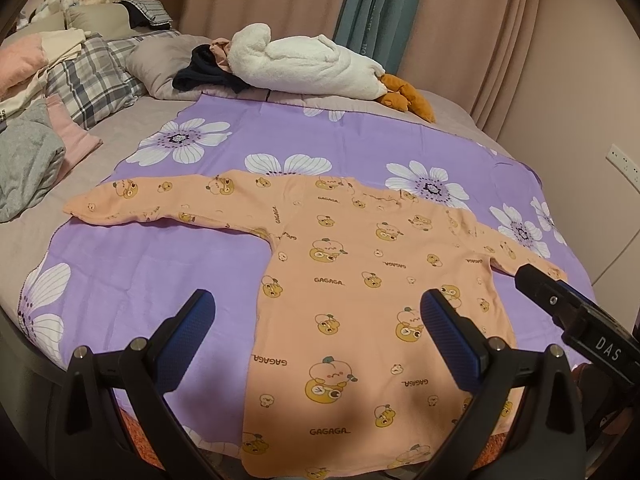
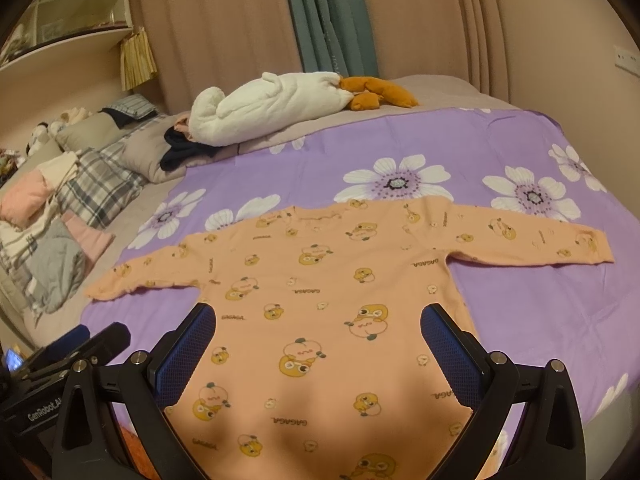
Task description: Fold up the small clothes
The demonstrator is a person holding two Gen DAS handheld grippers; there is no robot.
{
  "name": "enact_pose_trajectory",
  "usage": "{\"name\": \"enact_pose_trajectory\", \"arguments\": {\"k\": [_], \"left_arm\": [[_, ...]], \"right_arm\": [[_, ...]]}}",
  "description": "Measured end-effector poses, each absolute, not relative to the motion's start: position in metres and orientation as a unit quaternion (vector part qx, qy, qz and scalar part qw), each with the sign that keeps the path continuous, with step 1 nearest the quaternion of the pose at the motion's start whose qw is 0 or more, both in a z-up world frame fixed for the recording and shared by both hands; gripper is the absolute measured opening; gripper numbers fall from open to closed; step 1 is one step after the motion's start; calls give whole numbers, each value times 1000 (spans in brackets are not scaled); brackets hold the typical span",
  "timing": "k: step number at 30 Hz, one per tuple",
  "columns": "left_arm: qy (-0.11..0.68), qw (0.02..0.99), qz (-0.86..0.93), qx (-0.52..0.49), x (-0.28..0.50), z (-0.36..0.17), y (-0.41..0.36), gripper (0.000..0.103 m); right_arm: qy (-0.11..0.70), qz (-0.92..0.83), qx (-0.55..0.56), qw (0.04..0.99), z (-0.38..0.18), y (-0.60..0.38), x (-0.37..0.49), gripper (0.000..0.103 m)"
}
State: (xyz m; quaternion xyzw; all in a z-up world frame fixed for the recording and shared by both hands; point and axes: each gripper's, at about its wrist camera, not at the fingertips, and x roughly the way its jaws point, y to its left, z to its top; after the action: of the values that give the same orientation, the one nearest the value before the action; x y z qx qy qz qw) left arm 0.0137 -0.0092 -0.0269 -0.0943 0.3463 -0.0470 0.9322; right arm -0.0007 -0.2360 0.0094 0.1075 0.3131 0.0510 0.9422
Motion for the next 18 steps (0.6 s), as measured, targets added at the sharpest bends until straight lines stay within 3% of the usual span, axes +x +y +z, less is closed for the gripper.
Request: {"name": "enact_pose_trajectory", "arguments": {"k": [18], "left_arm": [[341, 932, -61, -110, 35, -25, -15, 103]], "right_arm": [[309, 29, 129, 942, 8, -253, 6, 102]]}}
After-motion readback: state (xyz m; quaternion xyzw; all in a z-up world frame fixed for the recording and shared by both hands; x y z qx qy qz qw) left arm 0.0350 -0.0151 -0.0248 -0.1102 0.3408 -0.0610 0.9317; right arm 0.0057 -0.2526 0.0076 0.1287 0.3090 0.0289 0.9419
